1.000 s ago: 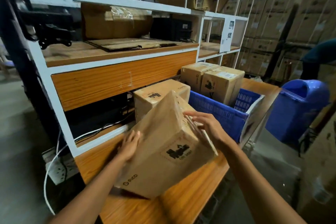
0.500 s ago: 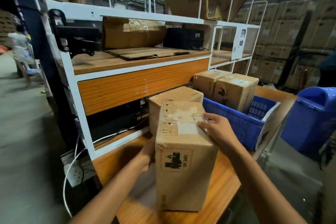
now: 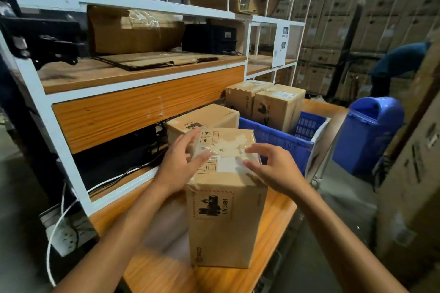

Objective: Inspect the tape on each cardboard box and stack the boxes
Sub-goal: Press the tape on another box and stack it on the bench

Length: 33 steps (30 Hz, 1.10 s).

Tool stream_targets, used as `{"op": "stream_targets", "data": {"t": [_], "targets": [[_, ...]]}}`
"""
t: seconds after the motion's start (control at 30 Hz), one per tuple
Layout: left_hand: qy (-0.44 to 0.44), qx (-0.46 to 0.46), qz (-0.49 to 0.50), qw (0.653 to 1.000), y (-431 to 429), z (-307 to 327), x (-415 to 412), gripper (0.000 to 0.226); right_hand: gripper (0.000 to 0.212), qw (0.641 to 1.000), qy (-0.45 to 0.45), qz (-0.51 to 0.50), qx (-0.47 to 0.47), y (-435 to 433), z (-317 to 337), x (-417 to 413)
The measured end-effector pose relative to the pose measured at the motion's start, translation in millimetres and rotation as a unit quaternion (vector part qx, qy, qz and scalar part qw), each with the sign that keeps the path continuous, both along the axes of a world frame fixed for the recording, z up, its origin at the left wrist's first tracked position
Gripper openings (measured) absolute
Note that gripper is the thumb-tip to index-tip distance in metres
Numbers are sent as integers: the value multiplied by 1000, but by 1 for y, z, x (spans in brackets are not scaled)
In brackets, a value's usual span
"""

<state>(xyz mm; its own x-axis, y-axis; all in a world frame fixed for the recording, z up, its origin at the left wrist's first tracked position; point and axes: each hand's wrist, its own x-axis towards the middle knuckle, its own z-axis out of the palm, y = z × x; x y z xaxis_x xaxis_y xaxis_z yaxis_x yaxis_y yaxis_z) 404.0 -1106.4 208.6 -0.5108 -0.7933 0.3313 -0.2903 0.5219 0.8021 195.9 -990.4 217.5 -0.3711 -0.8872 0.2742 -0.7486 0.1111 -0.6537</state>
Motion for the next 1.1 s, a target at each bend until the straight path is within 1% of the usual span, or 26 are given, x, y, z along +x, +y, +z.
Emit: {"op": "stream_targets", "data": {"t": [0.07,0.1,0.17,0.23,0.37,0.47,0.57,0.63,0.7,0.8,0.87,0.93,0.97,1.0,1.1], "targets": [[-116,-109,-13,987,-8,4,0,55,35,997,41,57,24,3,15,1],[-162,-138,-25,977,-7,7,-2,53,36,994,66,78,44,3,22,2],[-244,-163,-38,955,-5,8,-7,58,40,976,131,118,128,-1,32,5],[-311,-181,-47,932,-6,7,-9,58,42,948,183,143,216,-7,37,8],[-401,-198,-88,890,-12,24,-13,55,41,922,214,160,279,-16,52,9],[-418,-205,-113,878,-23,43,-21,53,43,927,205,159,271,-27,69,0],[-436,-184,-134,871,-33,51,-31,67,54,936,189,151,256,-42,68,-6],[-471,-168,-146,853,-36,44,-34,70,54,930,187,146,280,-48,58,-6],[-500,-160,-136,840,-35,33,-34,73,55,927,173,149,298,-50,46,-6],[-521,-169,-132,826,-34,40,-39,72,55,919,178,159,313,-47,51,-7],[-503,-171,-134,836,-41,53,-48,69,50,925,181,155,298,-54,64,-11],[-455,-150,-111,871,-53,56,-57,71,49,939,159,139,271,-66,72,-14],[-437,-141,-103,882,-58,52,-60,70,50,942,155,131,267,-71,71,-13],[-432,-142,-99,885,-61,46,-62,68,52,941,163,127,269,-76,66,-13],[-443,-177,-73,876,-65,21,-65,57,50,935,198,117,271,-78,42,-14]]}}
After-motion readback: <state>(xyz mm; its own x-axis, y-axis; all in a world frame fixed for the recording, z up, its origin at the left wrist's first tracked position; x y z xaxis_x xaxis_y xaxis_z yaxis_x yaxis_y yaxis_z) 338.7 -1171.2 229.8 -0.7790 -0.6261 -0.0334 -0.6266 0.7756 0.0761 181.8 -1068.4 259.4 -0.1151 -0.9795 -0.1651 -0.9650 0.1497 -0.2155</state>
